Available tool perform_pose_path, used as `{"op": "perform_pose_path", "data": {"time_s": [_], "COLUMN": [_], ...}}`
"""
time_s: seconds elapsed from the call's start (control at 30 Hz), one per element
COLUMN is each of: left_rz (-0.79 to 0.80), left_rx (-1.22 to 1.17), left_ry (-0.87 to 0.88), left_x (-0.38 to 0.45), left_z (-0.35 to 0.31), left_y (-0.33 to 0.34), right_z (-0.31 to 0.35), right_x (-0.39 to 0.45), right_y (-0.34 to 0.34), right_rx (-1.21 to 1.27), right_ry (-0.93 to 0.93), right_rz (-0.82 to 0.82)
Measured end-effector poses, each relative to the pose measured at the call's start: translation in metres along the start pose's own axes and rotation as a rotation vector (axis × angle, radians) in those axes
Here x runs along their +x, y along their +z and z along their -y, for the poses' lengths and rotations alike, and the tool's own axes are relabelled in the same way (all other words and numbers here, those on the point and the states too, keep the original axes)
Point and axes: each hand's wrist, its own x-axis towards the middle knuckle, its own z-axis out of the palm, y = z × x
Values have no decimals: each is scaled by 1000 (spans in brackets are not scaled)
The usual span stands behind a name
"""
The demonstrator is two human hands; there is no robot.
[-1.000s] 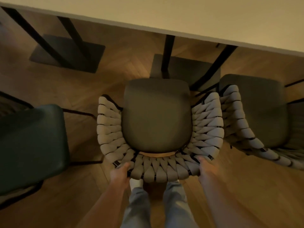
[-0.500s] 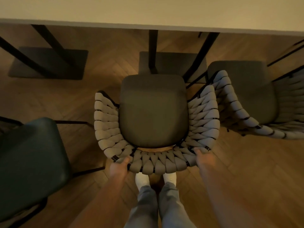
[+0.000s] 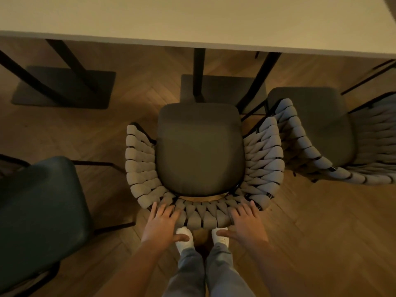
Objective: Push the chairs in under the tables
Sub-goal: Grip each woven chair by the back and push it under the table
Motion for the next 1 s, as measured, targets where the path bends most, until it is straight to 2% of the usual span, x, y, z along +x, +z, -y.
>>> {"op": "perform_pose_path", "data": {"time_s": [0.23, 0.57, 1.0], "left_rz": [165, 120, 99], "left_rx": [39, 42, 58], "left_ry": [54, 92, 91], "left_x": [29, 84, 144], "left_z": [10, 20, 18], "left_y": [-20, -47, -91], "right_z": [-19, -38, -64], "right_x": [26, 66, 120], "right_y": [-1, -31, -77], "right_rx": [-62, -59, -120], "right_ry": [-60, -62, -39], "right_rz": [61, -23, -1]}}
